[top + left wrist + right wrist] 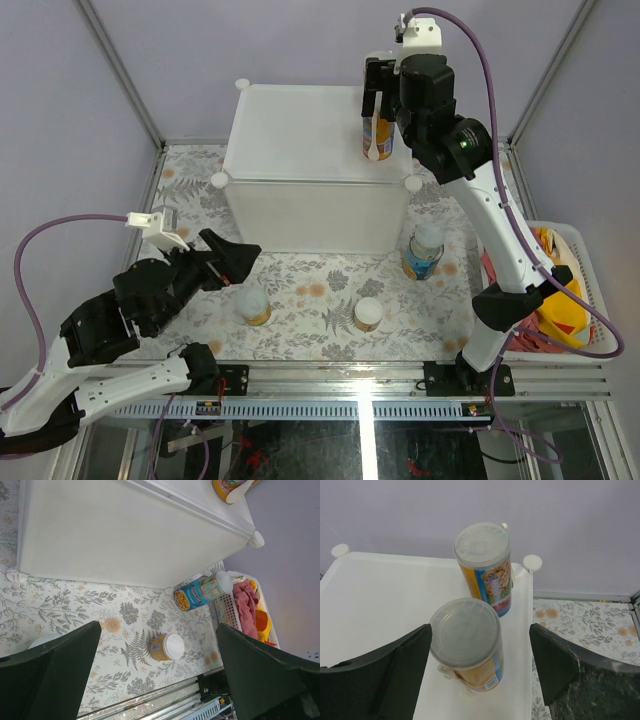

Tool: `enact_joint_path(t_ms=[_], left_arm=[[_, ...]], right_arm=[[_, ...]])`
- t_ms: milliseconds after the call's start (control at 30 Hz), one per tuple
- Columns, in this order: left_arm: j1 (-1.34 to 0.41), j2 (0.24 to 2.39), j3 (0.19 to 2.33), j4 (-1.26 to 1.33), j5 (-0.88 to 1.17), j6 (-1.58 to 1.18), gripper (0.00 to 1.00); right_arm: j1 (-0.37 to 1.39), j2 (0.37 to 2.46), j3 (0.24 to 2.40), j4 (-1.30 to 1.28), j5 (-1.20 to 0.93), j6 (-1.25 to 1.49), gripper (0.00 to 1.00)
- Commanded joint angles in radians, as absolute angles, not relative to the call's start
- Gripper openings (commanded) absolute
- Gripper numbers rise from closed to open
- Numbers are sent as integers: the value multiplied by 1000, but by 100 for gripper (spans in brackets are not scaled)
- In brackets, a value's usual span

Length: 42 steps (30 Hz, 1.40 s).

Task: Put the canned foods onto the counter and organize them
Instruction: Place the canned food on the counter.

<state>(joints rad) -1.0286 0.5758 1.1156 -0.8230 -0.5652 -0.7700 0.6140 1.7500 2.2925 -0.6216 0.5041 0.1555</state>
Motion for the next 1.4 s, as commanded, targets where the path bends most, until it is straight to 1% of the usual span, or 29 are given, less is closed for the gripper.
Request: enact_joint_path(t_ms=[0, 933, 1033, 1233, 1367], left_arm=[[-1030, 565, 1109, -769, -587, -767, 100], [-1029, 571, 1113, -796, -604, -765, 100], [-1030, 568, 1122, -812, -616, -765, 100], [-1030, 568, 1220, -962, -769, -806, 100], [-1031, 590, 1299, -1118, -887, -899, 100]], right_arm=[[606, 1706, 2296, -571, 493, 151, 86], [607, 1669, 2251, -535, 480, 161, 86], [606, 1669, 2246, -535, 452, 162, 86], [608, 1609, 2188, -503, 443, 168, 86], [609, 1567, 2118, -469, 438, 174, 86]])
